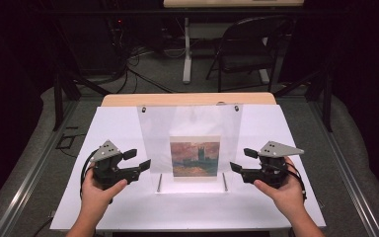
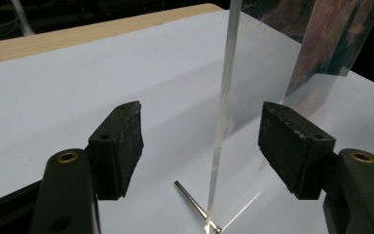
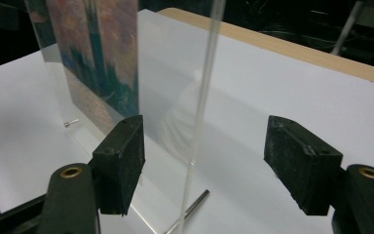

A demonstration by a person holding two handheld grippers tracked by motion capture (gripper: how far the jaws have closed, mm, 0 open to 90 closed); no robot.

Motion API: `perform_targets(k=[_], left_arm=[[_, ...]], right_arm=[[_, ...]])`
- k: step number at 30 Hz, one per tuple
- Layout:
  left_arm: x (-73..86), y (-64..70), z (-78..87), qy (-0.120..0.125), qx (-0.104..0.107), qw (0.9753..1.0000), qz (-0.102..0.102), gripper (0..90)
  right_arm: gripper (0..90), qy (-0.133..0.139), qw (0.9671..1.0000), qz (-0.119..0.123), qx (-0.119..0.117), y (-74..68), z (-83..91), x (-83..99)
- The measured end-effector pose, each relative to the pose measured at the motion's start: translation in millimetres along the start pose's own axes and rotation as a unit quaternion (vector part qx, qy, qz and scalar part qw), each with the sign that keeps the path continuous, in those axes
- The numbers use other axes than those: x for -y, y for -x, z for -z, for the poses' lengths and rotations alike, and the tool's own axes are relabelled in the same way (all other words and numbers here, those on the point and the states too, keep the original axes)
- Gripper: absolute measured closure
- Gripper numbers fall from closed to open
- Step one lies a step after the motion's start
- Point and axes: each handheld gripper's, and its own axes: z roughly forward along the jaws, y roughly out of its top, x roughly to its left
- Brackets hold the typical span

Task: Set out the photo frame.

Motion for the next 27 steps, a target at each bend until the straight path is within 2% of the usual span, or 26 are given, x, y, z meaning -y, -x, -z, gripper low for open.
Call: perform_targets(k=[3, 7, 10, 16, 23, 27], left_arm=[[5.4, -3.9, 6.8, 0.006, -0.010, 0.9999, 0.003, 32.8], [14.4, -13.6, 11.1, 0.012, -0.028, 0.9993, 0.020, 32.8], [20.9, -23.2, 10.5, 0.011, -0.046, 0.9984, 0.031, 32.8], [30.5, -38.2, 2.7, 0.016, -0.064, 0.9962, 0.057, 32.8], [43.4, -45.9, -9.5, 0.008, -0.080, 0.9951, 0.058, 32.8], [52.5, -48.0, -15.5, 0.001, -0.079, 0.9951, 0.060, 32.8]], right_arm=[[31.5, -0.003, 0.9998, -0.012, 0.015, 5.0, 6.2, 7.5], [31.9, -0.005, 0.9992, -0.017, 0.034, 13.4, 12.6, 16.2], [31.8, -0.005, 0.9986, -0.024, 0.046, 19.4, 15.6, 20.3], [31.8, -0.001, 0.9972, -0.039, 0.065, 31.2, 12.6, 25.7], [31.8, 0.003, 0.9953, -0.039, 0.089, 40.2, 1.4, 34.8], [31.7, 0.001, 0.9945, -0.046, 0.094, 42.9, -5.0, 45.9]])
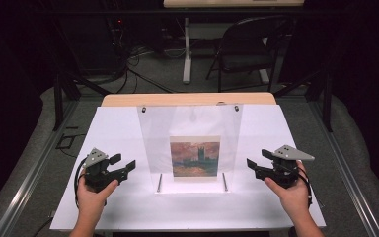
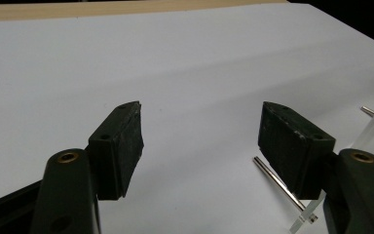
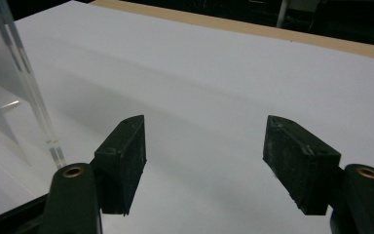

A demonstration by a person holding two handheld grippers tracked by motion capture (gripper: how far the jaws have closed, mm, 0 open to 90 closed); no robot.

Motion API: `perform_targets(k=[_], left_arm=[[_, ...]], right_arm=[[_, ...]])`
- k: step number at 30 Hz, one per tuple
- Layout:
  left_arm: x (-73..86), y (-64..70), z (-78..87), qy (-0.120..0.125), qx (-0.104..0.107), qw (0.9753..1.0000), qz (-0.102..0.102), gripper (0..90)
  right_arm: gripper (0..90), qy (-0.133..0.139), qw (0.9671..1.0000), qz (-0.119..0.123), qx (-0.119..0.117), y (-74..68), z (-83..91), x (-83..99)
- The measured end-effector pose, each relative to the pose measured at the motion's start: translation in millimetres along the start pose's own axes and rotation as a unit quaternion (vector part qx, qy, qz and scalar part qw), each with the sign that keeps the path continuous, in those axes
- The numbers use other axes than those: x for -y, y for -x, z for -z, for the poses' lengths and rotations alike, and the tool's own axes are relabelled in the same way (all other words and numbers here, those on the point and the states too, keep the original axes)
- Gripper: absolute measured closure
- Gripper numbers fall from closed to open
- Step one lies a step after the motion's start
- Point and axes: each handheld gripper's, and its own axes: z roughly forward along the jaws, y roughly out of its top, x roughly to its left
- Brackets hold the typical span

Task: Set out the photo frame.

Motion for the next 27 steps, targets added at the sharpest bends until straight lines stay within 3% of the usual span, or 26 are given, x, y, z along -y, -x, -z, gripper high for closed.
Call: perform_targets(k=[2, 8, 13, 17, 27], left_arm=[[4.6, -0.6, -3.4, -0.005, 0.000, 1.0000, 0.003, 32.9], [16.3, 1.2, -14.9, -0.030, -0.014, 0.9994, -0.015, 33.1], [22.0, 4.4, -21.8, -0.046, -0.013, 0.9985, -0.025, 33.0], [23.9, 6.6, -23.8, -0.053, -0.011, 0.9980, -0.031, 33.0], [25.0, 6.0, -23.3, -0.051, -0.008, 0.9984, -0.026, 33.0]], right_arm=[[31.7, -0.004, 1.0000, -0.002, 0.002, 0.9, -3.8, 6.3], [31.6, -0.025, 0.9996, -0.011, 0.001, 4.7, -16.9, 24.2], [31.6, -0.038, 0.9990, -0.021, -0.003, 4.2, -23.4, 34.4], [31.5, -0.045, 0.9988, -0.018, -0.005, 2.5, -27.1, 37.3], [31.4, -0.048, 0.9980, -0.036, -0.017, 4.2, -28.9, 39.7]])
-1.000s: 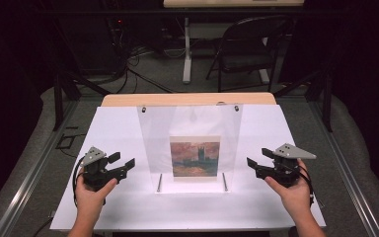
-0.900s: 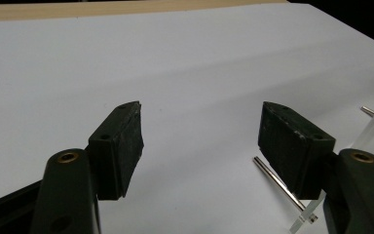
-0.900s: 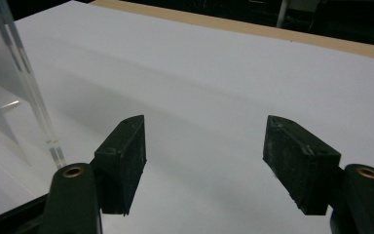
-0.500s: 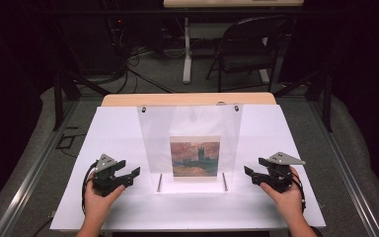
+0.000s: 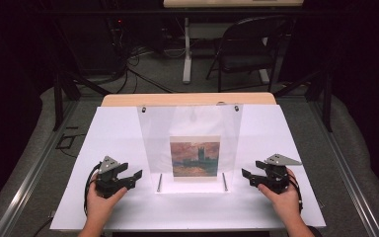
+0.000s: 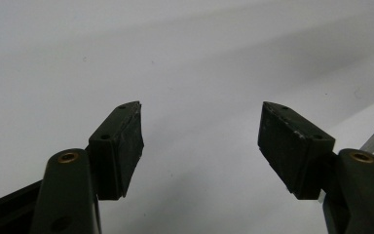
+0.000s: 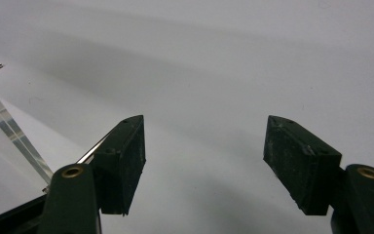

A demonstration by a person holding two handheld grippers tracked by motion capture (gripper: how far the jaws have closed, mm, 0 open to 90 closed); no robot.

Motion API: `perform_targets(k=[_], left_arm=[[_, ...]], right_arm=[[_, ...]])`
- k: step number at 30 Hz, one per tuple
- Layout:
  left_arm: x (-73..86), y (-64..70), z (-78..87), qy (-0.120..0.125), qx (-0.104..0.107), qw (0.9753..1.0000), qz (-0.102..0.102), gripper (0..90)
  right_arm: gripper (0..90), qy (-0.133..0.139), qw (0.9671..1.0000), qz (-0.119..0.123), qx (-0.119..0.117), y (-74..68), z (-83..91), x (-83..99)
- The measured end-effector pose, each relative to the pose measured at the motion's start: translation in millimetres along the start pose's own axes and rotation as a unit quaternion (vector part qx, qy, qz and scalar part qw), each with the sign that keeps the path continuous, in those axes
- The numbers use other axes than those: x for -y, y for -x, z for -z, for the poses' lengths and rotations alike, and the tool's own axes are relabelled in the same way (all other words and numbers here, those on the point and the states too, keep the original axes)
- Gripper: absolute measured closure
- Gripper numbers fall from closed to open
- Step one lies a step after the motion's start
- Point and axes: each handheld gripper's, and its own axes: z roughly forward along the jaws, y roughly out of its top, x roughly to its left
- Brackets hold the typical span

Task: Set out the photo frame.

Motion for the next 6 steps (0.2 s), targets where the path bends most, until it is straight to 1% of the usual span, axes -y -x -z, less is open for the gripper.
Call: perform_targets(k=[6], left_arm=[[0.2, 0.3, -0.7, -0.002, 0.003, 1.0000, 0.002, 33.0]], right_arm=[[31.3, 0.001, 1.0000, -0.005, -0.001, 1.7, -0.1, 0.7]])
